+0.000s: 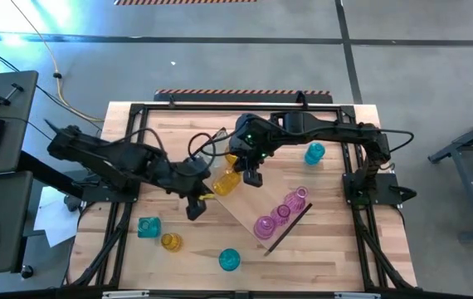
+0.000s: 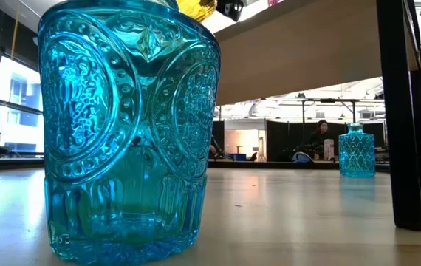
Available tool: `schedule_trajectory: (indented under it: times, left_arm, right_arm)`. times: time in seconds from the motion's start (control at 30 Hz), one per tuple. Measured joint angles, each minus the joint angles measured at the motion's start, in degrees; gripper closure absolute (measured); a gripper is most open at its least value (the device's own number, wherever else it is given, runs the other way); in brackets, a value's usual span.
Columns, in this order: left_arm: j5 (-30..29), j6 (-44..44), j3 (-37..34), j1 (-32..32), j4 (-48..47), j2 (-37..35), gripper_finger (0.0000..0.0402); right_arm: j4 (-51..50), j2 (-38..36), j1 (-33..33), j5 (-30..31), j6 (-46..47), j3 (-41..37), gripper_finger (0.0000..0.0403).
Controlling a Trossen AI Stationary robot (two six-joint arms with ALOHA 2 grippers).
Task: Sort vases onto shelf
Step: Put the top yellow flower vase on the shelf aligned with the other yellow flower vase
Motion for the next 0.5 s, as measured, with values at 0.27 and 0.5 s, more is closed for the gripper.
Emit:
schedule_trajectory:
  times: [0.27,0.5]
  left_arm:
    - [1.3,-0.2,0.0,0.3,0.0,2.5,0.0401]
    - [0.9,0.2,0.0,1.5,-1.8,3.2,0.0401]
  right_arm:
    - [0.0,0.0,2.0,-1.2,0.1,0.0,0.04]
    - [0.0,0.0,3.4,0.8,0.7,0.0,0.04]
